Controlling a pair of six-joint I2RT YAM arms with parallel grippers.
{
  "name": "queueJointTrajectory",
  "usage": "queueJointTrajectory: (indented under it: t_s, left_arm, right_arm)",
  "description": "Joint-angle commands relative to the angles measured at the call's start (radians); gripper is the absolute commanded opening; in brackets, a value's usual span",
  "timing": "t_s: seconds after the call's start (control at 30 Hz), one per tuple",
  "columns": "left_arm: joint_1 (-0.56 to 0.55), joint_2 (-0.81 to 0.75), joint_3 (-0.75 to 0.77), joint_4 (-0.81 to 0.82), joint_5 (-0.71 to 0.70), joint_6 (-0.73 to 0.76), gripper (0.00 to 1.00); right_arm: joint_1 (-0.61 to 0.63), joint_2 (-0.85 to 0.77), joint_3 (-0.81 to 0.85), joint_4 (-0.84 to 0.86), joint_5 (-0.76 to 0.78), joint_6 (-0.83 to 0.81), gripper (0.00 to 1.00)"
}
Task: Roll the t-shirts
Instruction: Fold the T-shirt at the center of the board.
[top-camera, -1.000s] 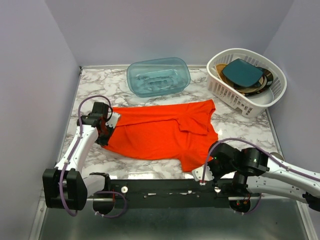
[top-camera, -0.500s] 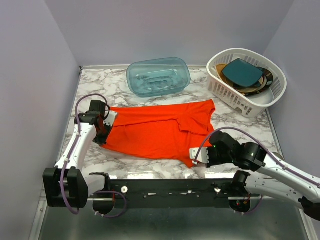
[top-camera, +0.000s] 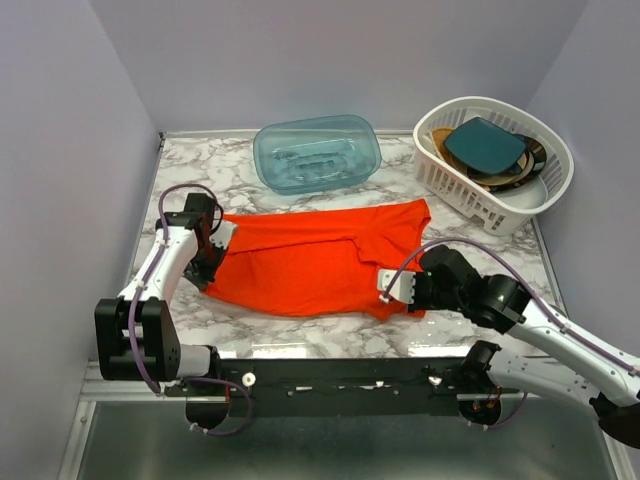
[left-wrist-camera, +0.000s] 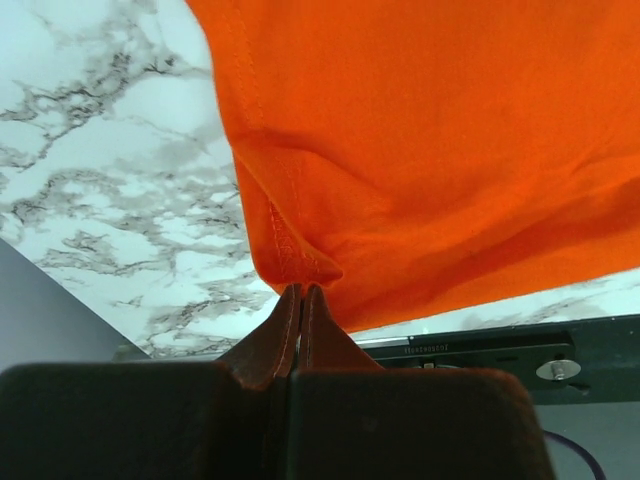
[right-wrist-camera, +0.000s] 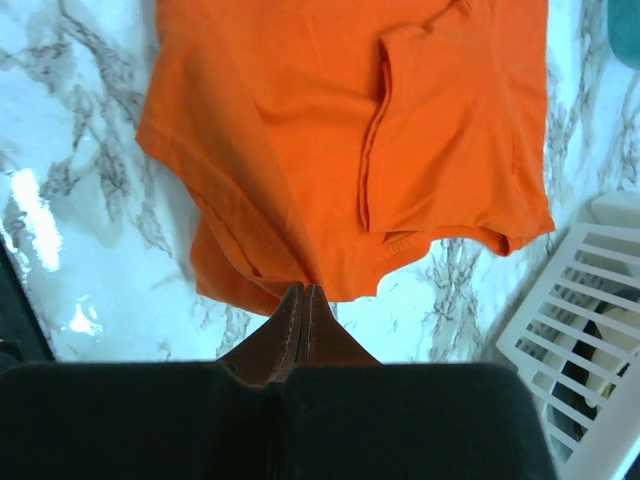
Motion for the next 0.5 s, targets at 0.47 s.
queueJointTrajectory:
  t_s: [0.47]
  left_arm:
    - [0.075,0.144,0.141,0.039,0.013,-0.102,0.00]
  right_arm:
    - [-0.223,0.116,0.091,0.210,0.039,-0.129,0.00]
